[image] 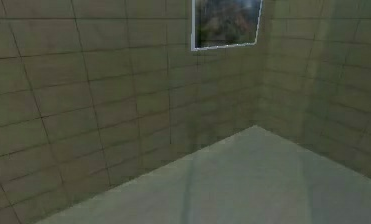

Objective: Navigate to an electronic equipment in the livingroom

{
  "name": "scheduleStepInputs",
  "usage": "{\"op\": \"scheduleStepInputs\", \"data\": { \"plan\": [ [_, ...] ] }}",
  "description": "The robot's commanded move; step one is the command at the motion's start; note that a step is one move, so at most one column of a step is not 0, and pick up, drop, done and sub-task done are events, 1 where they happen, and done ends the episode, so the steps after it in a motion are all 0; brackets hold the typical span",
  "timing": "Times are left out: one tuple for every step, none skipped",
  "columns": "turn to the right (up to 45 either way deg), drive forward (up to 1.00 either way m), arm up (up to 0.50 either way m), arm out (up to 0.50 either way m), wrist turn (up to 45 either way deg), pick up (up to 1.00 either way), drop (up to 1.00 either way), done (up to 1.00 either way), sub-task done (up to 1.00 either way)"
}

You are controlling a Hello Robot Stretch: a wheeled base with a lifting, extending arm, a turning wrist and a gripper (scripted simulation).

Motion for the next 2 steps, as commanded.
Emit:
{"op": "scheduleStepInputs", "data": {
  "plan": [
    [18.0, 0.00, 0.00, 0.00, 0.0, 0.00, 0.00, 0.00, 0.00],
    [0.0, 0.15, 0.00, 0.00, 0.0, 0.00, 0.00, 0.00, 0.00]
  ]
}}
